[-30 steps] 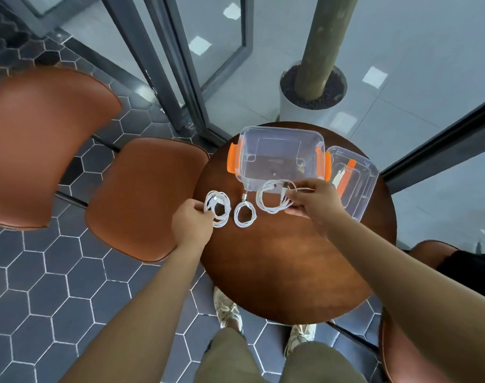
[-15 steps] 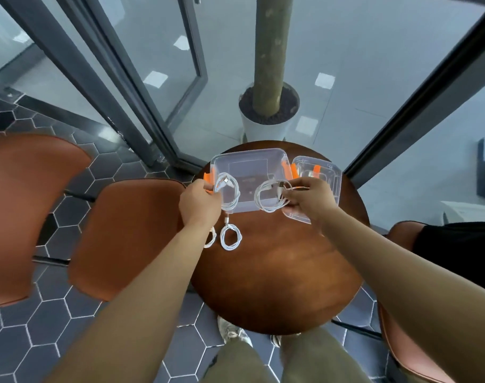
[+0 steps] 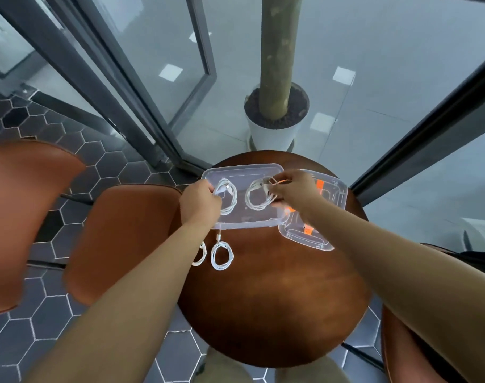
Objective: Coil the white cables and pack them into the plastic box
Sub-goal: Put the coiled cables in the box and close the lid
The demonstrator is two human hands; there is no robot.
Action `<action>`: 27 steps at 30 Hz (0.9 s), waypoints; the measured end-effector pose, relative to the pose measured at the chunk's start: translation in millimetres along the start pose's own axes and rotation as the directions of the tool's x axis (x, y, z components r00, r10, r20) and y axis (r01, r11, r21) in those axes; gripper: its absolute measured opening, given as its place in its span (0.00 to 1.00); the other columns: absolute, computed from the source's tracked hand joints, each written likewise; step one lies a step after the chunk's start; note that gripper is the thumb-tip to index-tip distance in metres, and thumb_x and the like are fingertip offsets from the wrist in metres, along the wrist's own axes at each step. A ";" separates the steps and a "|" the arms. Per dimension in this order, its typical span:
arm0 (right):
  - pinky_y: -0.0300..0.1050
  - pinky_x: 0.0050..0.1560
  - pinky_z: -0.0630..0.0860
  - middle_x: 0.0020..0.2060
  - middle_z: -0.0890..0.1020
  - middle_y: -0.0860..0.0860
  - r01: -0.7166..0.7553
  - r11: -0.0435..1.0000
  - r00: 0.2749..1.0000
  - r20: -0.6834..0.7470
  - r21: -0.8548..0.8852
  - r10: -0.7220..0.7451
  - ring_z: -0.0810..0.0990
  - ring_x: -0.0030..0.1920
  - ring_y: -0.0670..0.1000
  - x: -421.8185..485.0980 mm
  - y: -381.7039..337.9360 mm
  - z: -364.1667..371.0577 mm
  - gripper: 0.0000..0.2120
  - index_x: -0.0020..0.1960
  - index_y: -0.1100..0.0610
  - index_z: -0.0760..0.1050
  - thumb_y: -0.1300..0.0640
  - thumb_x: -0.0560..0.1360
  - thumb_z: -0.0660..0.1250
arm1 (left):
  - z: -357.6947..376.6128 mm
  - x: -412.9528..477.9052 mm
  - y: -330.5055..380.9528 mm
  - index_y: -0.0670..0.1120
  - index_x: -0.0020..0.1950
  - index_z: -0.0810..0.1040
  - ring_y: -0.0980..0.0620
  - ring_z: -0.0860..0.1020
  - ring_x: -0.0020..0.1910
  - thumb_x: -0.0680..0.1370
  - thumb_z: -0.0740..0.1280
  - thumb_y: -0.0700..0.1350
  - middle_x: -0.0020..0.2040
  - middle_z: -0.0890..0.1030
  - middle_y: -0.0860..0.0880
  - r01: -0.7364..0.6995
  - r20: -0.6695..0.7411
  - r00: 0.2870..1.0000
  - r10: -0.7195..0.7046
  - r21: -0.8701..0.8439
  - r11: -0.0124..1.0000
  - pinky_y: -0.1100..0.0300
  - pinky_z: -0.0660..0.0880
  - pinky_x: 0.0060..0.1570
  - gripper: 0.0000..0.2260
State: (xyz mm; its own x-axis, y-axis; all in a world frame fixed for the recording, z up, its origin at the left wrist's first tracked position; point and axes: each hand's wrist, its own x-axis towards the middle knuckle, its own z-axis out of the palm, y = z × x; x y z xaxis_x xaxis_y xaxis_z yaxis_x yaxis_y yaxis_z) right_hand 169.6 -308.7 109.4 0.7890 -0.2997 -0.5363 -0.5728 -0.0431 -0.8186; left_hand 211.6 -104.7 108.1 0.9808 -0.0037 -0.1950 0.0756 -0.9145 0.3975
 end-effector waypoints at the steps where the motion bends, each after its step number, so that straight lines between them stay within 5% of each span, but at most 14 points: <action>1: 0.53 0.42 0.86 0.43 0.86 0.59 0.021 0.999 1.000 -0.007 -0.050 -0.021 0.87 0.43 0.58 4.8 -1.3 3.4 0.04 0.45 0.57 0.82 0.64 0.73 0.75 | 3.9 5.5 1.7 0.43 0.54 0.82 0.43 0.81 0.49 0.77 0.69 0.41 0.50 0.84 0.44 -0.037 0.013 0.999 0.037 0.047 0.998 0.57 0.71 0.42 0.07; 7: 0.49 0.46 0.84 0.45 0.86 0.49 0.177 0.810 0.975 -0.013 -0.560 -0.222 0.85 0.42 0.52 30.9 -8.4 28.7 0.05 0.49 0.52 0.83 0.55 0.76 0.69 | 26.3 37.4 5.8 0.41 0.50 0.81 0.41 0.83 0.46 0.77 0.68 0.36 0.49 0.82 0.41 -0.258 0.151 0.963 0.221 0.304 0.917 0.54 0.77 0.39 0.04; 15: 0.46 0.39 0.72 0.46 0.83 0.55 0.332 0.251 0.940 0.297 -0.909 -0.167 0.83 0.49 0.58 68.3 -6.7 56.3 0.07 0.52 0.56 0.79 0.60 0.76 0.65 | 62.9 79.6 5.3 0.43 0.62 0.79 0.41 0.80 0.57 0.77 0.66 0.32 0.59 0.80 0.42 -0.517 0.449 0.845 0.289 0.552 0.654 0.49 0.79 0.56 0.15; 19: 0.46 0.42 0.71 0.54 0.83 0.58 0.308 0.242 0.948 0.318 -0.920 0.004 0.82 0.55 0.59 84.4 4.2 61.3 0.11 0.57 0.59 0.79 0.64 0.75 0.66 | 76.8 85.0 5.8 0.41 0.63 0.78 0.40 0.81 0.56 0.78 0.62 0.30 0.59 0.80 0.40 -0.540 0.490 0.825 0.282 0.535 0.649 0.51 0.79 0.51 0.15; 27: 0.46 0.46 0.72 0.51 0.84 0.59 0.271 0.289 0.961 0.274 -0.918 -0.032 0.83 0.52 0.61 95.0 22.7 67.4 0.12 0.58 0.59 0.80 0.65 0.75 0.67 | 90.5 84.9 1.6 0.41 0.59 0.81 0.41 0.81 0.55 0.77 0.64 0.30 0.54 0.83 0.42 -0.539 0.523 0.815 0.248 0.530 0.654 0.49 0.75 0.58 0.14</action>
State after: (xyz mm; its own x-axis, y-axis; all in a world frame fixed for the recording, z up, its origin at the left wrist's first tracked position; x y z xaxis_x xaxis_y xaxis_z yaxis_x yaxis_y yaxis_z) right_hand 246.5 -273.9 25.9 0.8376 -0.0259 -0.5457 -0.1560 -0.9686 -0.1935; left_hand 278.7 -143.1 11.0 0.7242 -0.4416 -0.5297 -0.5749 -0.8108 -0.1101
